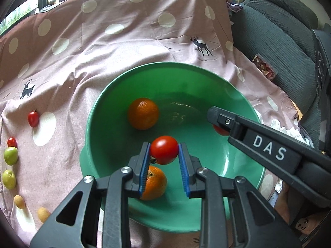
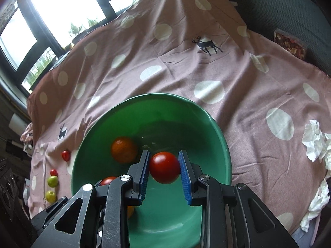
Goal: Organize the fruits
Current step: 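Carry both held cherry tomatoes over the green bowl, then open both grippers to drop the cherry tomatoes into the green bowl, then move both open grippers back to the small brown fruits on the cloth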
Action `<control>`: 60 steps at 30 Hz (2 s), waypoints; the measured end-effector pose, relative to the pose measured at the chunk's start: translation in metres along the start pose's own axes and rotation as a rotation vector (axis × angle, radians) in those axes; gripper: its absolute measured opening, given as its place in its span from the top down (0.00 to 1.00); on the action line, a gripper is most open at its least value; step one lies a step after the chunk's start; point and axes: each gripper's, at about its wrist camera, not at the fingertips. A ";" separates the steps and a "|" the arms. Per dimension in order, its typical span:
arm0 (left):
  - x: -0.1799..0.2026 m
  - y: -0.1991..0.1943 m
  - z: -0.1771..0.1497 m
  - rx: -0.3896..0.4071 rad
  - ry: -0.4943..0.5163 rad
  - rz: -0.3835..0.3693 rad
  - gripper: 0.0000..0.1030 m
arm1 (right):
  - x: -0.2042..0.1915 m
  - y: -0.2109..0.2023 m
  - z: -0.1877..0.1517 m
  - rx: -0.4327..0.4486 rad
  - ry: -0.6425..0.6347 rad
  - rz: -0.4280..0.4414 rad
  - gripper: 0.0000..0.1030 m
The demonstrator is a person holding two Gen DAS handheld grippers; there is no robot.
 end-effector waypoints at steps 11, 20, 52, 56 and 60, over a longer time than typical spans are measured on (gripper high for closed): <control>0.005 0.005 0.000 0.007 0.026 0.066 0.74 | -0.006 0.001 -0.002 -0.007 -0.032 -0.044 0.71; 0.007 0.007 -0.001 0.010 0.039 0.091 0.74 | -0.010 0.003 -0.003 -0.011 -0.059 -0.071 0.71; -0.072 -0.093 -0.027 0.162 -0.141 0.041 0.40 | -0.047 -0.032 -0.004 0.112 -0.129 -0.008 0.44; -0.118 -0.110 -0.039 0.154 -0.239 0.029 0.39 | -0.076 -0.039 -0.010 0.118 -0.207 0.061 0.43; -0.164 -0.121 -0.058 0.136 -0.330 0.105 0.39 | -0.110 -0.037 -0.020 0.076 -0.275 0.211 0.36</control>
Point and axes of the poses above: each gripper's, at about its wrist camera, not at the fingertips, and y roughly the way its jaws point, x to its right, z to its top, and after that the axes turned 3 degrees about -y, right-handed
